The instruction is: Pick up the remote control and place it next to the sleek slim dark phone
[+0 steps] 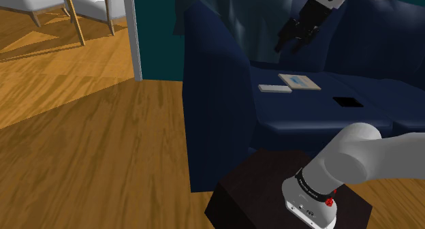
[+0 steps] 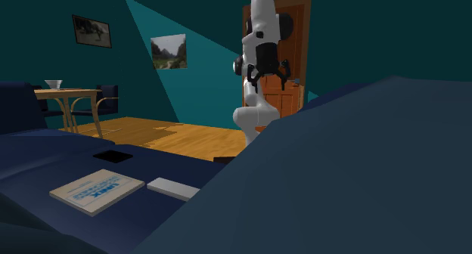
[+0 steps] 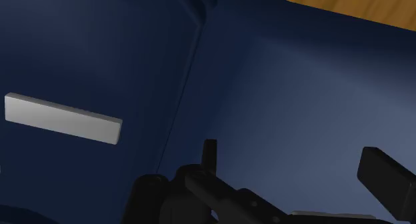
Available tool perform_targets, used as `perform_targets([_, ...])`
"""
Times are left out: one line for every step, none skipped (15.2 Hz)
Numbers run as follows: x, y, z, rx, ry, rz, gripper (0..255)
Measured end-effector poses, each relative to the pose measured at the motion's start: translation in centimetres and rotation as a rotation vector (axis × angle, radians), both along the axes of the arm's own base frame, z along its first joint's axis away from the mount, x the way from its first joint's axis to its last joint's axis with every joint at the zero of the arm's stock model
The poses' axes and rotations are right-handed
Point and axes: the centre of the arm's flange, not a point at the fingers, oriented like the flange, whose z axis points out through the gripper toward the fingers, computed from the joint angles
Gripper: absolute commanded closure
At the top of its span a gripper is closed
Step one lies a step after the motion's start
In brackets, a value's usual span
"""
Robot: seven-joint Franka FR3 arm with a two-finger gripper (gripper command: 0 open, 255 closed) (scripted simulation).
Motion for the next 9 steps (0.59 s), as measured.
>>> perform_targets([0.0, 0.0, 0.0, 0.000, 0.000, 0.000, 0])
perform_targets([0.1, -0.5, -0.5, -0.002, 0.002, 0.013, 0])
perform_targets([-0.1, -1.2, -1.0, -0.005, 0.006, 0.036, 0])
perform_targets([-0.3, -2.0, -2.0, -0.009, 0.010, 0.063, 0])
perform_targets([-0.4, -2.9, -2.7, -0.013, 0.014, 0.092, 0])
perform_targets([-0.3, -4.0, -3.4, -0.017, 0.018, 0.122, 0])
perform_targets([-0.3, -5.1, -4.2, -0.021, 0.023, 0.153, 0])
perform_targets([0.1, -6.1, -5.1, -0.026, 0.028, 0.185, 0])
perform_targets([0.2, -7.2, -6.1, -0.030, 0.032, 0.216, 0])
